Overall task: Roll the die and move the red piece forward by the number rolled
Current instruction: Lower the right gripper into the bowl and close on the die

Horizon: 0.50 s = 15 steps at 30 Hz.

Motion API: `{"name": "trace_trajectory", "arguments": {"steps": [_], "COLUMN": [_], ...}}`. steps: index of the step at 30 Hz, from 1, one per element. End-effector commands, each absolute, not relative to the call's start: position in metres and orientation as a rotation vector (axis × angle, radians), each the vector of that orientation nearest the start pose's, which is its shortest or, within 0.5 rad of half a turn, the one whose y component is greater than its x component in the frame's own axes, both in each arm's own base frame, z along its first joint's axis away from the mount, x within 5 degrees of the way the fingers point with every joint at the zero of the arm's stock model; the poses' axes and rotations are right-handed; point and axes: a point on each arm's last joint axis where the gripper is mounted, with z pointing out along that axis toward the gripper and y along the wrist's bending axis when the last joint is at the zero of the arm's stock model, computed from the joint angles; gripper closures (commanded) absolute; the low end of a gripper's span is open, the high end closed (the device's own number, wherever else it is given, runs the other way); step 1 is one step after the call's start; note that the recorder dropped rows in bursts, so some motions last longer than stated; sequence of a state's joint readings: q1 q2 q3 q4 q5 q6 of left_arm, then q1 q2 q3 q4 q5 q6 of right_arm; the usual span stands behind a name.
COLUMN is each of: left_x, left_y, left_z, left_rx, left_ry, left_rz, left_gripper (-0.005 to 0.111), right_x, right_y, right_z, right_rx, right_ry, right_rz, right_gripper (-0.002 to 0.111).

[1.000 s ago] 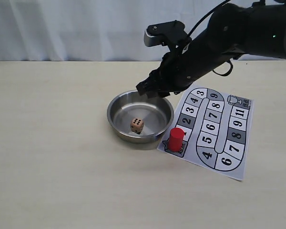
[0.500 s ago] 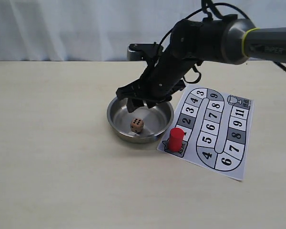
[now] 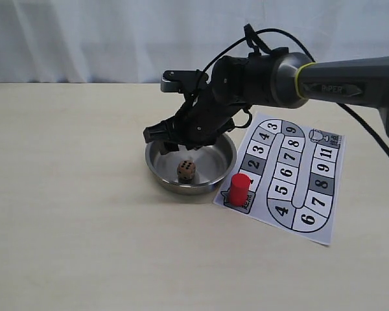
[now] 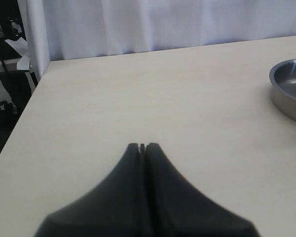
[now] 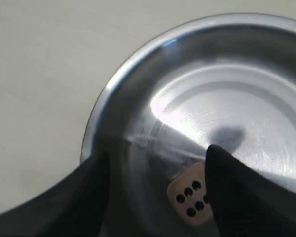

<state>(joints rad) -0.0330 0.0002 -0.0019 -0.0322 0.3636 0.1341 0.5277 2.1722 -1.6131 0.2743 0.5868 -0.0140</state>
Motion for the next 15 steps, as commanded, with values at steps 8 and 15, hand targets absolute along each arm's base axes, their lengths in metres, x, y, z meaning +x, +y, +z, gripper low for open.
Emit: {"name": "trace_trajectory", "arguments": {"steps": [8, 15], "left_x": [0.0532, 0.0532], "left_y": [-0.003, -0.003], "left_z": [0.1813, 0.1813], "left_rx": [0.128, 0.128], "left_ry": [1.833, 1.833], "left_rz": [0.03, 0.03], "left_gripper": [0.107, 0.107], "right_x": [0.4047, 0.4044], "right_y": [0.2442, 0.2402], "right_z": [0.1473, 0.1458], "right_rx": [-0.533, -0.605], "right_ry": [2.622, 2.625], "right_rz": [0.354, 0.278], "right_gripper": [0.053, 0.045]}}
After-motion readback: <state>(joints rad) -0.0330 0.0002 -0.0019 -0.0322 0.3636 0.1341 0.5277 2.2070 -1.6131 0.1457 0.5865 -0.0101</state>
